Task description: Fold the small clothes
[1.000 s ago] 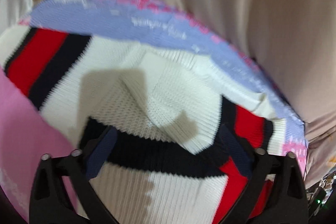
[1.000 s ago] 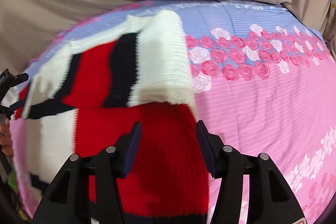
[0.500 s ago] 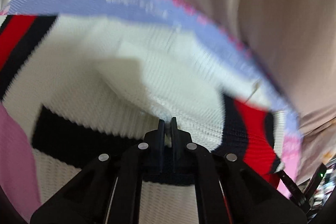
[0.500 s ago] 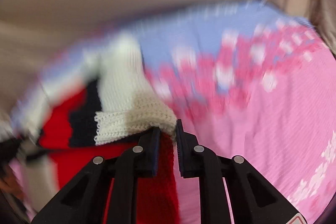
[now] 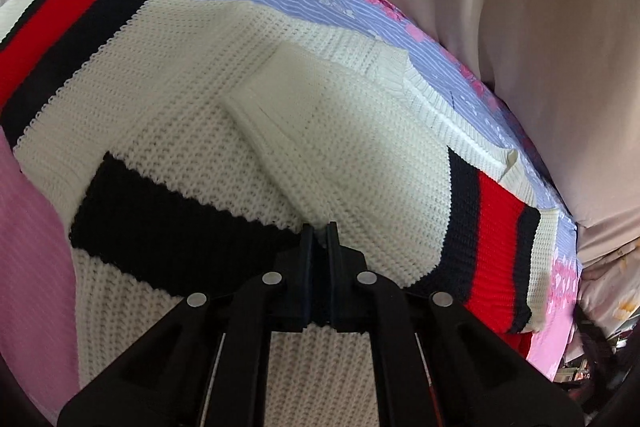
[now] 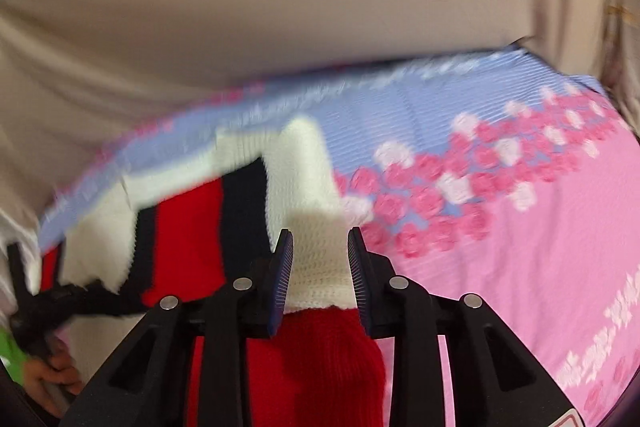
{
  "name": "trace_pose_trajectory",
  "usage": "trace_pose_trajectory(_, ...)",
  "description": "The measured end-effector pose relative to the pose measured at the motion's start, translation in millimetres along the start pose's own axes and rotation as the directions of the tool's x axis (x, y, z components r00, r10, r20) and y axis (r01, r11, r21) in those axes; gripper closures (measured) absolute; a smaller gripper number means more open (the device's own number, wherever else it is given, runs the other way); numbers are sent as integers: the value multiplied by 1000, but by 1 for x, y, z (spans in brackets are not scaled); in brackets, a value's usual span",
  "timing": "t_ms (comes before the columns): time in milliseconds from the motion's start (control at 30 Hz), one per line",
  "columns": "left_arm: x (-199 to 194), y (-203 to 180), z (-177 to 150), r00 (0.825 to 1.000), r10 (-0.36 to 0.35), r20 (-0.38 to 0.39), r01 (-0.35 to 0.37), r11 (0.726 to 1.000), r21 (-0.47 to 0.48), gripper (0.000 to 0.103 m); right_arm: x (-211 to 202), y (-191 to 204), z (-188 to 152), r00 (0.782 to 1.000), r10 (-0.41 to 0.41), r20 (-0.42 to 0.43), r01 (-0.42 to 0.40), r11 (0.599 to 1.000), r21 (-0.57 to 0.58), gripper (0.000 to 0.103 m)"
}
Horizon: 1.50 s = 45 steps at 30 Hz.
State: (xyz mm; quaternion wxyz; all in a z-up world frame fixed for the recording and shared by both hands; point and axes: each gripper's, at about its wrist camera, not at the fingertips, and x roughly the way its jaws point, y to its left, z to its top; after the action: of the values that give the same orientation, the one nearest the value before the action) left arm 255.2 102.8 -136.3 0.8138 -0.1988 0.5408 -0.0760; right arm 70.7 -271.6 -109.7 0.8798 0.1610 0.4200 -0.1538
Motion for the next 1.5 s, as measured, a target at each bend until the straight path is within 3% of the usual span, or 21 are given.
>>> trace_pose_trajectory(100, -11, 10, 3, 999, -35, -3, 35, 998, -51, 97, 51, 0, -20, 985, -73, -153, 67, 997, -45, 80)
trace_pose_trajectory(200, -45, 38, 17, 995, -61, 78, 70, 990, -124, 93, 25, 7, -17, 992, -80, -97, 76, 996, -43, 79)
trace_pose_trajectory(267, -69, 72, 32, 990, -39, 134, 64, 980, -186, 60, 3, 13, -20, 996, -57, -66, 55, 998, -37, 77)
trace_pose_trajectory(367, -98, 141, 60, 974, 95, 204, -30, 952, -304, 47, -22, 27, -33, 998, -28, -64, 23, 996, -81, 76)
trace_pose_trajectory(467, -112, 215, 88, 942, 260, 212, -149, 891, -429, 44, -34, 43, -54, 996, -26, -82, 14, 990, -143, 71)
trace_pose_trajectory(500, -116, 243, 95, 930, 307, 202, -176, 854, -489, 44, -38, 49, -63, 995, -25, -92, 10, 988, -154, 70)
trace_pose_trajectory(600, -123, 300, 107, 904, 378, 200, -188, 772, -607, 39, -36, 59, -83, 990, -15, -140, -10, 984, -177, 69)
trace_pose_trajectory(667, -117, 327, 112, 907, 385, 167, -189, 730, -657, 40, -34, 65, -91, 986, -14, -164, -19, 980, -198, 68)
trace_pose_trajectory(733, -111, 339, 114, 915, 370, 163, -167, 712, -682, 46, -33, 73, -99, 983, -11, -184, -29, 977, -211, 68)
trace_pose_trajectory(767, -112, 338, 116, 907, 378, 186, -161, 718, -677, 61, -32, 76, -101, 982, -7, -190, -34, 977, -212, 67)
trace_pose_trajectory(800, -113, 340, 116, 917, 352, 188, -145, 733, -664, 75, -32, 79, -102, 981, -4, -195, -38, 977, -209, 67)
trace_pose_trajectory(833, -108, 336, 121, 934, 313, 172, -132, 750, -648, 95, -33, 80, -102, 980, 0, -197, -41, 978, -205, 67)
trace_pose_trajectory(933, -125, 307, 128, 914, 329, 238, -136, 799, -585, 97, -35, 84, -100, 982, 3, -186, -43, 976, -215, 67)
trace_pose_trajectory(1000, -150, 257, 134, 899, 288, 331, -105, 873, -476, 97, -39, 85, -98, 985, 4, -174, -43, 974, -220, 67)
trace_pose_trajectory(1100, -179, 168, 136, 887, 161, 433, -39, 960, -276, 98, -43, 85, -97, 987, 8, -163, -44, 975, -218, 62)
trace_pose_trajectory(1167, -195, 97, 129, 886, 13, 464, 48, 992, -118, 98, -45, 82, -96, 987, 16, -157, -48, 978, -203, 62)
trace_pose_trajectory(1233, -197, 25, 116, 887, -147, 437, 148, 988, 33, 98, -48, 79, -95, 989, 23, -148, -51, 981, -190, 62)
trace_pose_trajectory(1300, -183, -37, 94, 893, -267, 362, 230, 963, 143, 97, -53, 74, -94, 991, 30, -132, -53, 984, -172, 62)
trace_pose_trajectory(1367, -156, -87, 63, 910, -327, 254, 273, 935, 226, 96, -56, 65, -93, 992, 30, -119, -48, 987, -152, 62)
trace_pose_trajectory(1433, -117, -118, 29, 935, -329, 129, 290, 923, 253, 93, -59, 51, -93, 993, 30, -112, -43, 992, -117, 61)
trace_pose_trajectory(1500, -86, -126, -2, 954, -299, 37, 284, 933, 220, 84, -61, 38, -93, 994, 26, -108, -35, 996, -85, 61)
